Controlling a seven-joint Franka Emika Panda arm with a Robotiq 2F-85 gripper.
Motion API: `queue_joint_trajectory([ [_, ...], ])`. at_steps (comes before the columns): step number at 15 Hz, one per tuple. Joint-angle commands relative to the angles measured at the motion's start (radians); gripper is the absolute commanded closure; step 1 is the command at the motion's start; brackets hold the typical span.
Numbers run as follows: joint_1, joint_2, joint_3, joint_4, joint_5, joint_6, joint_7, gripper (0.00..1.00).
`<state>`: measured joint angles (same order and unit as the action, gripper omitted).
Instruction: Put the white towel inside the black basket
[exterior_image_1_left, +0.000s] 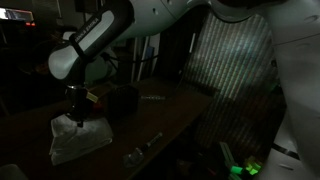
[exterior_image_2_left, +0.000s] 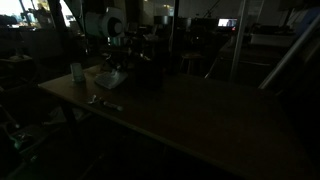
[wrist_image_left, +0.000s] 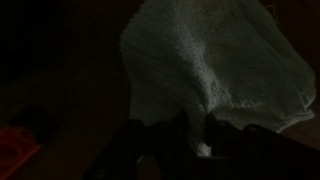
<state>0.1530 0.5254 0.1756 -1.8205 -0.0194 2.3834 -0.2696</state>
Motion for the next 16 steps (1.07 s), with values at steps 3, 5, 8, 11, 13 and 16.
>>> queue_joint_trajectory([
  [3,-0.013,-0.254,-0.007,-0.152,0.044,-0.001,0.123,0.96],
  [5,-0.017,-0.341,-0.029,-0.186,0.024,-0.003,0.175,0.96],
  [8,-0.037,-0.457,-0.080,-0.218,-0.038,-0.020,0.223,0.96],
  [11,-0.070,-0.525,-0.128,-0.220,-0.139,-0.027,0.274,0.96],
  [13,-0.102,-0.530,-0.157,-0.194,-0.224,-0.011,0.302,0.96],
  [16,-0.139,-0.494,-0.182,-0.148,-0.318,-0.010,0.302,0.96],
])
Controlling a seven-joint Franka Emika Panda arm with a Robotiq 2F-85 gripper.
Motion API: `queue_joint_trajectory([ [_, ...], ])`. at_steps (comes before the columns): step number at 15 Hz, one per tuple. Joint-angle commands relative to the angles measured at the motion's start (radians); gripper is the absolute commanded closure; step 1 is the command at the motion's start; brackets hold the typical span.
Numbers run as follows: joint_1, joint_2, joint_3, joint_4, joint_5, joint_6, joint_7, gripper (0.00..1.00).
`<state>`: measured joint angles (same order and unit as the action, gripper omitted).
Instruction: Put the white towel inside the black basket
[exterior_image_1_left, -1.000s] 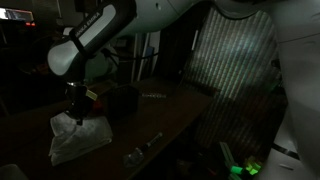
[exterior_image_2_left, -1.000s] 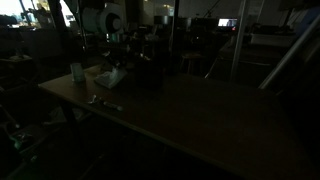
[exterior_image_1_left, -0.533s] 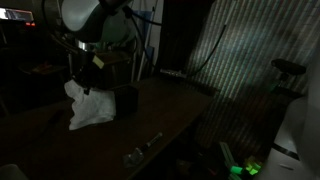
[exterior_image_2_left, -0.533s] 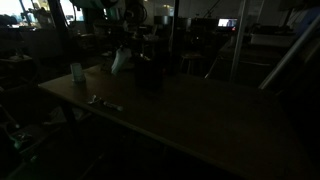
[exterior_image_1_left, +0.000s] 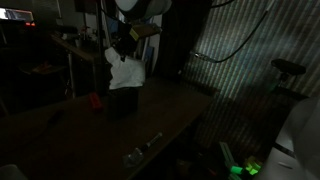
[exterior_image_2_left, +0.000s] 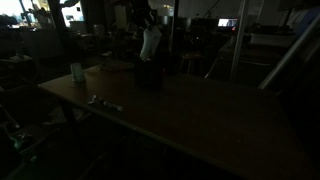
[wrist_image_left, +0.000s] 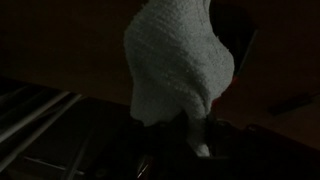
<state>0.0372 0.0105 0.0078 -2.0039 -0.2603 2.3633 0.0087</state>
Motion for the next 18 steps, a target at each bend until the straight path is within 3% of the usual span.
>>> queue_joint_trajectory([
  [1,-0.030,0.030,-0.019,0.043,-0.095,0.008,0.022,0.96],
  [9,0.002,0.090,0.016,0.024,-0.042,-0.027,0.006,0.96],
  [18,-0.015,0.190,-0.006,0.033,0.024,-0.034,0.030,0.96],
])
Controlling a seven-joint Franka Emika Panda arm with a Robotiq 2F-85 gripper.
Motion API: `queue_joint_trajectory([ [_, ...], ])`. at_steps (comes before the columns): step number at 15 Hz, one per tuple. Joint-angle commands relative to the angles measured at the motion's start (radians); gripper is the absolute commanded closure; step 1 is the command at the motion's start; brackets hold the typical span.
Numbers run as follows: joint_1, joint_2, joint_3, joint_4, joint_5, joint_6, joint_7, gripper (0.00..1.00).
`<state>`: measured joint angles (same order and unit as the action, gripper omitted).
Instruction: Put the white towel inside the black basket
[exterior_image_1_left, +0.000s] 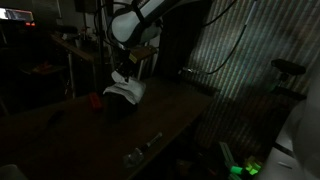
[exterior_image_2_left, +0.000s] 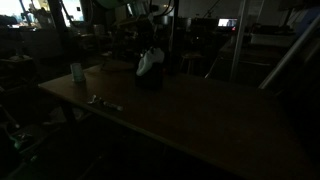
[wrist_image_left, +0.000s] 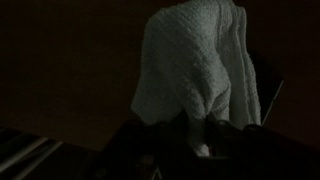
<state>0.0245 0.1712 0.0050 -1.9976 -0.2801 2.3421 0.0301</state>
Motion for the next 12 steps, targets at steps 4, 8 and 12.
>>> queue_joint_trajectory([
  [4,0.008,0.060,0.003,0.036,0.078,-0.022,0.009,0.96],
  [8,0.018,0.075,0.008,0.051,0.073,-0.020,0.002,0.96],
  [12,0.028,0.111,0.005,0.089,0.057,-0.032,0.001,0.96],
])
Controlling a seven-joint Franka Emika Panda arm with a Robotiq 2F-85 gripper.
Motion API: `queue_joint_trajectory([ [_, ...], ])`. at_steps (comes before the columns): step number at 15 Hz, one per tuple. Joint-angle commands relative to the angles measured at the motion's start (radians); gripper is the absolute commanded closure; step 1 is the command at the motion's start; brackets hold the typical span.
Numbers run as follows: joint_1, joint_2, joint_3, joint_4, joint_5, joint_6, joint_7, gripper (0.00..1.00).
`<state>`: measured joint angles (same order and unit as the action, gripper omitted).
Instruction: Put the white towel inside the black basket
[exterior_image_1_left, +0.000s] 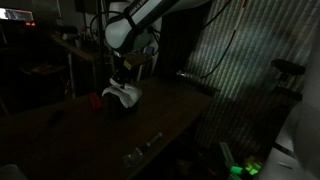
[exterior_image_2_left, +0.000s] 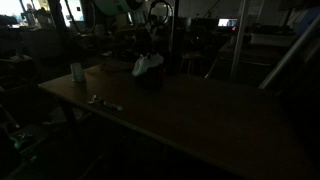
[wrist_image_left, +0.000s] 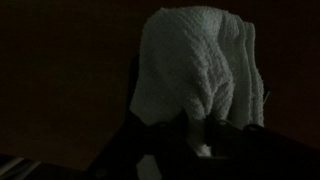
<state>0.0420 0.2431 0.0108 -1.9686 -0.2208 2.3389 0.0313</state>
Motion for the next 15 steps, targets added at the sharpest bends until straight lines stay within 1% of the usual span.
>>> queue_joint_trajectory([
  [1,0.011,0.048,-0.002,0.069,-0.002,-0.032,-0.002,0.96],
  [9,-0.004,0.158,-0.009,0.142,0.029,-0.094,-0.012,0.96],
  [15,-0.023,0.238,0.020,0.185,0.140,-0.152,-0.069,0.96],
])
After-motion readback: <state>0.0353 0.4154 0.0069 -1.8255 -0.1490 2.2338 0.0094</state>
